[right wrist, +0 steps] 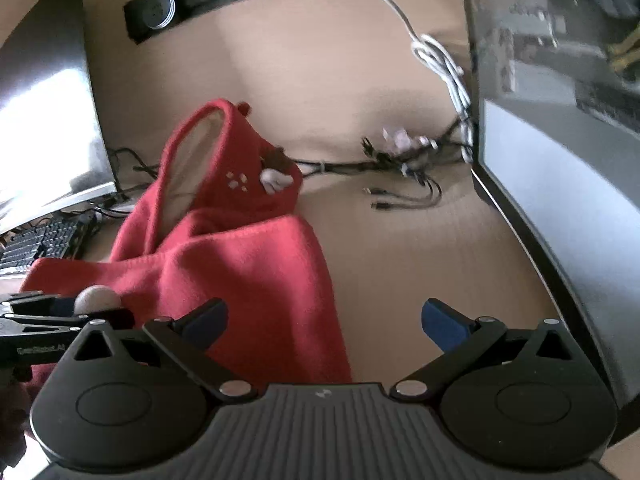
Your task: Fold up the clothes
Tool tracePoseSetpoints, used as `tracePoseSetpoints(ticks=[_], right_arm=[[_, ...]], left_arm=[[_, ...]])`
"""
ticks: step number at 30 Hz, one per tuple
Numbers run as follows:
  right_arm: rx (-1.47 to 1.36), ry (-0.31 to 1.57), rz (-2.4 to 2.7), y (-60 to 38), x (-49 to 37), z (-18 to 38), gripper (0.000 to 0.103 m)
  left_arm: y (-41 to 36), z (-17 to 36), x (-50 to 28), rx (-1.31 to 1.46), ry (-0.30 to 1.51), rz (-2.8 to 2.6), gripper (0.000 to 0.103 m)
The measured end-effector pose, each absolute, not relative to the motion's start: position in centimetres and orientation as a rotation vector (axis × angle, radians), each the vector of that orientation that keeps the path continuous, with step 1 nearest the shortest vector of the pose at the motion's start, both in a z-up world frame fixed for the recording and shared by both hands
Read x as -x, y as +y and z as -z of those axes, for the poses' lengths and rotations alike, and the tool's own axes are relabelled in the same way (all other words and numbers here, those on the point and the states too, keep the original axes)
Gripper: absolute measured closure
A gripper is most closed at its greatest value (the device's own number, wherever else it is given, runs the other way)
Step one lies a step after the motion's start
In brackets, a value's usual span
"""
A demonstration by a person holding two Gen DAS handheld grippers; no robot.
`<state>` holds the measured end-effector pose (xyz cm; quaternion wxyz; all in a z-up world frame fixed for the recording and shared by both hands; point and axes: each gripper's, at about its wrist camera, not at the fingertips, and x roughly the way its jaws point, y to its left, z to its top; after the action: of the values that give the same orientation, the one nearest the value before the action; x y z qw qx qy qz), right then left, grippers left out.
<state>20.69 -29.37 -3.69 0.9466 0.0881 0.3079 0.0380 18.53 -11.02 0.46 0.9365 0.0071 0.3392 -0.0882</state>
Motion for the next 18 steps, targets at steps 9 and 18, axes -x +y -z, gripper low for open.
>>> tracePoseSetpoints(ticks=[9,18], right_arm=[[-0.186,0.614,-0.078,-29.7,-21.2,3.3,0.000],[-0.153,0.536,-0.179,-27.8,-23.5,1.0,0.000]], left_arm=[[-11.4,-2.6,-18.6,-0.072,0.589,0.183,0.060],[-11.3,0.1,-19.5,-0.075,0.629,0.168,0.047]])
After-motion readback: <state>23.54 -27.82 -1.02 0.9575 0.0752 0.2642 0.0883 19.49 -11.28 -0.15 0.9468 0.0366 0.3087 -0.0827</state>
